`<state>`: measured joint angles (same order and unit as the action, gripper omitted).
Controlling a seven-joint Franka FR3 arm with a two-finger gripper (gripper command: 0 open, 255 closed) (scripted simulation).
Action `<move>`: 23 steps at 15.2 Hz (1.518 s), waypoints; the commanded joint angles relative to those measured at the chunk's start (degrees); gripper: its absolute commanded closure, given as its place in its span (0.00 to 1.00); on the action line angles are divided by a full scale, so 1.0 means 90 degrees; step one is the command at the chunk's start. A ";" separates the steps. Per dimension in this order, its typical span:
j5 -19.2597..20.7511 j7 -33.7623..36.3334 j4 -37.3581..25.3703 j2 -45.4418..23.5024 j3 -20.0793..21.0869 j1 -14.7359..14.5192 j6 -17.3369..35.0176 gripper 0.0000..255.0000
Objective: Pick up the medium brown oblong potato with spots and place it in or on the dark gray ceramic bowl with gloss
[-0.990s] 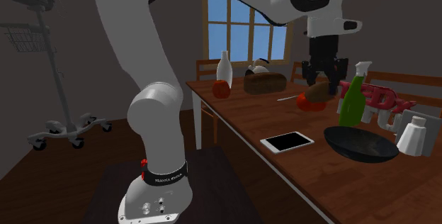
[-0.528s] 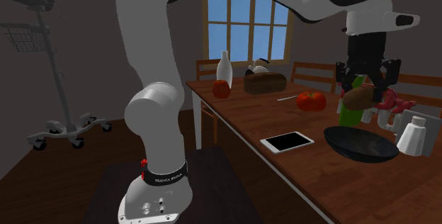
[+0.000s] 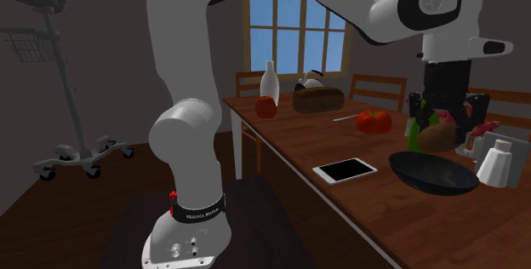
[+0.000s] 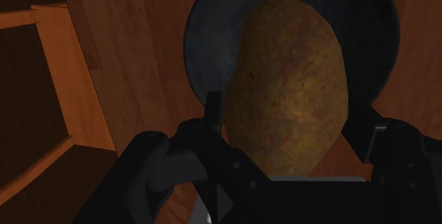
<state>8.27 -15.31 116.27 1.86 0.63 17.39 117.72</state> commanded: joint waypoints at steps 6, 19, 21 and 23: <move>0.0052 0.0094 0.0402 -0.0177 -0.0003 0.0004 0.0577 1.00; 0.0054 0.0098 0.0419 -0.0188 -0.0003 0.0004 0.0605 0.00; 0.0035 0.0087 0.0306 -0.0099 0.0010 -0.0009 0.0402 0.00; 0.0001 0.0068 0.0054 0.0056 0.0034 -0.0033 -0.0007 0.00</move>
<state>8.45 -14.30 117.57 1.37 0.98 17.05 119.49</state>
